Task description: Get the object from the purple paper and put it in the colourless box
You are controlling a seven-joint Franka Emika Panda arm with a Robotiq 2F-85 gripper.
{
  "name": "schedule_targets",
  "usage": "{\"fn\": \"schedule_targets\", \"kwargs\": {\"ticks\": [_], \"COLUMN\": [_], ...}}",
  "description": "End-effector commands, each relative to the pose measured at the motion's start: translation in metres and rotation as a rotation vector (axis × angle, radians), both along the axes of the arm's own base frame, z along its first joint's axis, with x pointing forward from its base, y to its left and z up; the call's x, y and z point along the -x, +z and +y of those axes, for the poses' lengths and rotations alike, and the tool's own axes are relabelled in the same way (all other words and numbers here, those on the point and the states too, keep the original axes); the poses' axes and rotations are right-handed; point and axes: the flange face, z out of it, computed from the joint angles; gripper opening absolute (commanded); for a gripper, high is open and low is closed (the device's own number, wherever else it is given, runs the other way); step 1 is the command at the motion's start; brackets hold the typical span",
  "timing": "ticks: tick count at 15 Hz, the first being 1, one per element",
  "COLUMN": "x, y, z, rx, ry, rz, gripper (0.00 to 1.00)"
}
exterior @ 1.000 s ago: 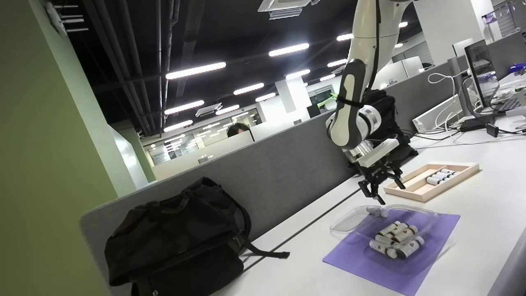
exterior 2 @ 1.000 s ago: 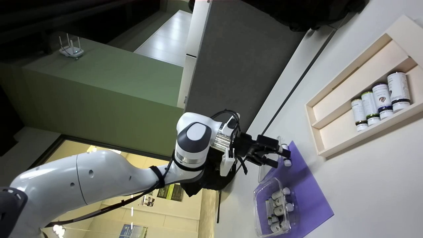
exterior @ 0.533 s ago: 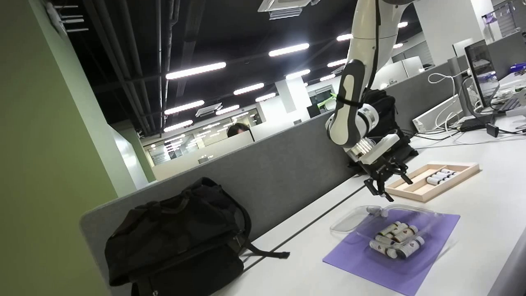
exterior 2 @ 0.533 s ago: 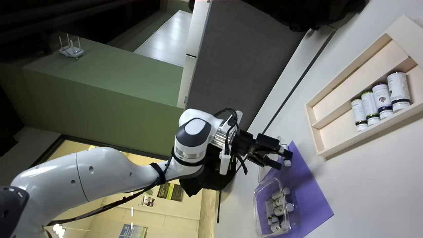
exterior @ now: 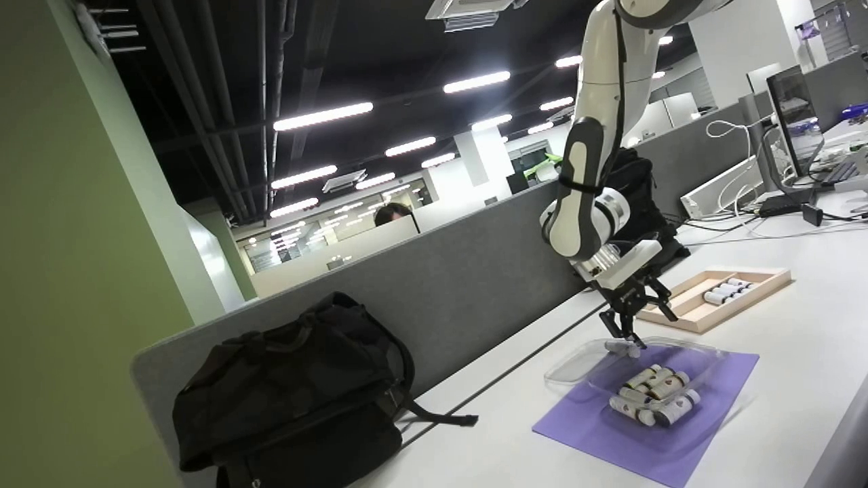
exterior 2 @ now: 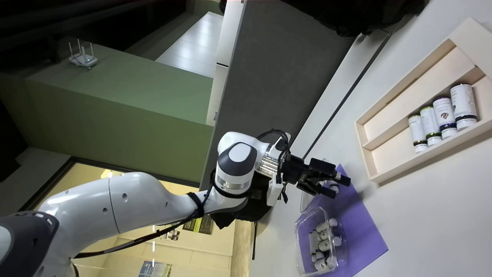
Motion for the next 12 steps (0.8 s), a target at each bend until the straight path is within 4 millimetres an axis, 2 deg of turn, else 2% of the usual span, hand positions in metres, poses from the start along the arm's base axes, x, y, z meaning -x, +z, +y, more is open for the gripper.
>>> {"fn": "schedule_targets", "kwargs": {"ticks": [1,6,12], "x": [-0.011,-0.017,-0.027], "y": [0.009,0.014,0.016], "z": [0.011,0.023,0.022], "rx": [-0.037,-0.089,-0.103], "ry": [0.018,0.031,0.025], "rz": [-0.099,-0.146,-0.211], "gripper": [1.00,1.00,1.00]}}
